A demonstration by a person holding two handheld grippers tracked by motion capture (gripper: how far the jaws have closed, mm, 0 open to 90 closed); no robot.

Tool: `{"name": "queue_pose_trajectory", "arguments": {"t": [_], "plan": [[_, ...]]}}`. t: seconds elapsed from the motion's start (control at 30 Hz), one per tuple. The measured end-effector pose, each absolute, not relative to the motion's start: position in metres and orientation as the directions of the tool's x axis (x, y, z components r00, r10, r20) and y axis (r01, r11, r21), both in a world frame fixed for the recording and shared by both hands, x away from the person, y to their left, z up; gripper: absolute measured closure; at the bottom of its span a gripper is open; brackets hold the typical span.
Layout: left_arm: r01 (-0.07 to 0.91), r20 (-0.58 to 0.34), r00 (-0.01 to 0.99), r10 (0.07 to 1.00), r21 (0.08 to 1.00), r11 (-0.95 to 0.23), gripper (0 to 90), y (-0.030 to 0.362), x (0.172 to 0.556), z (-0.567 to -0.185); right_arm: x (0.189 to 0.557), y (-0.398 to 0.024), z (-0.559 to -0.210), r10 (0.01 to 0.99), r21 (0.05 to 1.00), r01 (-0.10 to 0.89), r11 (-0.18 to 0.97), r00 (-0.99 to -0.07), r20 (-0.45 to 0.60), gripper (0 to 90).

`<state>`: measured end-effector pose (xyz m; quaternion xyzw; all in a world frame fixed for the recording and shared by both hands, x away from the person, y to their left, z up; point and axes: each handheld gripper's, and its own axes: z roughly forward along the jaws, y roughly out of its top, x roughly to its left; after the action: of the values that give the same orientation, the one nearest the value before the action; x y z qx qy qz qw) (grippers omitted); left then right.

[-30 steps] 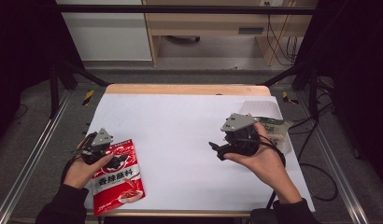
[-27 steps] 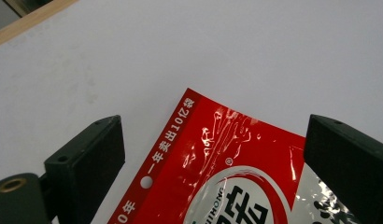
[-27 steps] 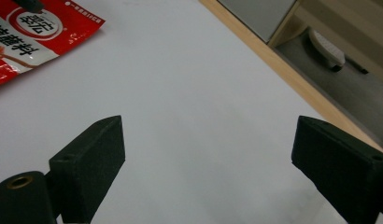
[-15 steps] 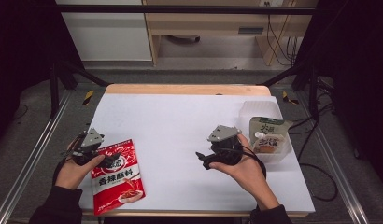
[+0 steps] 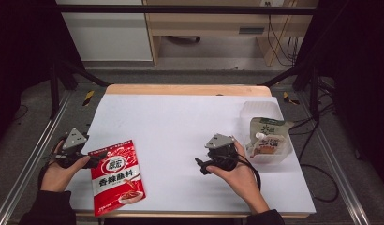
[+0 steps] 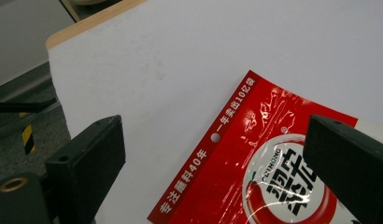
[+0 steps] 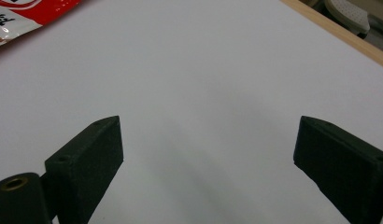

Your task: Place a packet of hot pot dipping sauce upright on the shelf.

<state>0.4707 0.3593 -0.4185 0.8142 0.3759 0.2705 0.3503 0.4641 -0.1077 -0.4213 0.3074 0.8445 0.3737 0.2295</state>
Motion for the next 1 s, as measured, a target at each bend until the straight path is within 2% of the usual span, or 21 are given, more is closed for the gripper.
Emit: {"name": "queue_pose_trajectory", "arguments": {"t": [0.23, 0.47, 0.63, 1.0], "plan": [[0.441, 0.192, 0.552, 0.812, 0.759, -0.479, 5.5, 0.372, 0.465, -0.424, 0.464, -0.111, -0.442, 0.725, 0.776, 0.378, 0.504, -0.674, -0.141, 9.5], [0.467, 0.167, 0.539, 0.825, 0.756, -0.458, 5.6, 0.388, 0.456, -0.431, 0.461, -0.121, -0.454, 0.751, 0.768, 0.408, 0.494, -0.645, -0.14, 10.0], [0.495, 0.164, 0.556, 0.815, 0.722, -0.483, 5.6, 0.392, 0.456, -0.44, 0.46, -0.122, -0.454, 0.761, 0.77, 0.413, 0.487, -0.633, -0.142, 10.0], [0.511, 0.154, 0.566, 0.81, 0.706, -0.491, 5.7, 0.391, 0.457, -0.447, 0.46, -0.122, -0.457, 0.76, 0.759, 0.421, 0.497, -0.632, -0.147, 10.0]]}}
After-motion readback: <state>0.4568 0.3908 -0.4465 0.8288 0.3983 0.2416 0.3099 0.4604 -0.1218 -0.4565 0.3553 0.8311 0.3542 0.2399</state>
